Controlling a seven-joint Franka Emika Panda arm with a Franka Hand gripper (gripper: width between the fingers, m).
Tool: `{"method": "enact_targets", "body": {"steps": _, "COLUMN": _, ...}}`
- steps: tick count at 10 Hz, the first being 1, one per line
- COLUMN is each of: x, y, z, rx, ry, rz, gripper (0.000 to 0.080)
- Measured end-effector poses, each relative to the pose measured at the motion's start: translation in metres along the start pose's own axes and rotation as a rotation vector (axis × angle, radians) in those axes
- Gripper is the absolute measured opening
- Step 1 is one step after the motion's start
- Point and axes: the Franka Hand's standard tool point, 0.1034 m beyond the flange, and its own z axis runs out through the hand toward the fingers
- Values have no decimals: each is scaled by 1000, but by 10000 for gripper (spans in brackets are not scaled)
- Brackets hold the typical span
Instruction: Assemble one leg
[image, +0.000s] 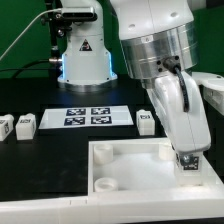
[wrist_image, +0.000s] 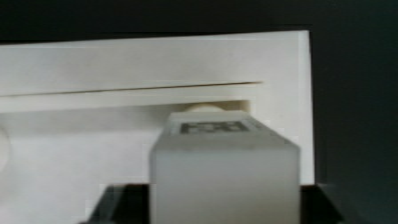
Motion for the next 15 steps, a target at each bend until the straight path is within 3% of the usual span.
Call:
{"method": "enact_targets", "body": {"steps": 1, "x": -1, "y": 0, "z": 0, "rx": 2, "ry": 2, "rz": -64, "gripper": 409}}
{"method": "enact_targets", "body": {"steps": 2, "x": -6, "y": 1, "z": 2, "rx": 18, "ry": 12, "rz": -179, "gripper": 583}}
{"method": "enact_targets", "body": {"steps": 3, "x": -9, "y": 2, "z": 4, "rx": 36, "ry": 25, "rz": -365, "gripper": 583}}
{"method": "enact_targets", "body": {"steps": 4, "x": -12, "y": 3, "z": 5, "rx": 36, "ry": 26, "rz": -485, "gripper": 636}}
{"method": "enact_targets", "body": {"steps": 7, "x": -8, "y": 2, "z": 5, "rx": 31, "ry": 35, "rz": -724, "gripper": 649}}
{"method": "enact_targets", "body": {"steps": 8, "x": -8, "y": 3, "z": 5, "rx": 16, "ry": 43, "rz": -865, "gripper": 649}}
{"method": "enact_targets", "body": {"steps": 9, "x": -9, "y": 0, "z": 3, "rx": -46, "ry": 64, "rz": -1113, "gripper": 649}}
{"method": "enact_targets", "body": {"steps": 11, "x": -18, "y": -3, "z": 1, "rx": -100, "ry": 99, "rz": -1509, "gripper": 649}}
{"method": "enact_targets", "body": {"steps": 13, "x": -13, "y": -3, "z": 1, "rx": -98, "ry": 97, "rz": -1511, "gripper": 649}}
{"method": "enact_targets", "body": {"steps": 15, "x": -14, "y": -3, "z": 1, "rx": -98, "ry": 97, "rz": -1516, "gripper": 402}}
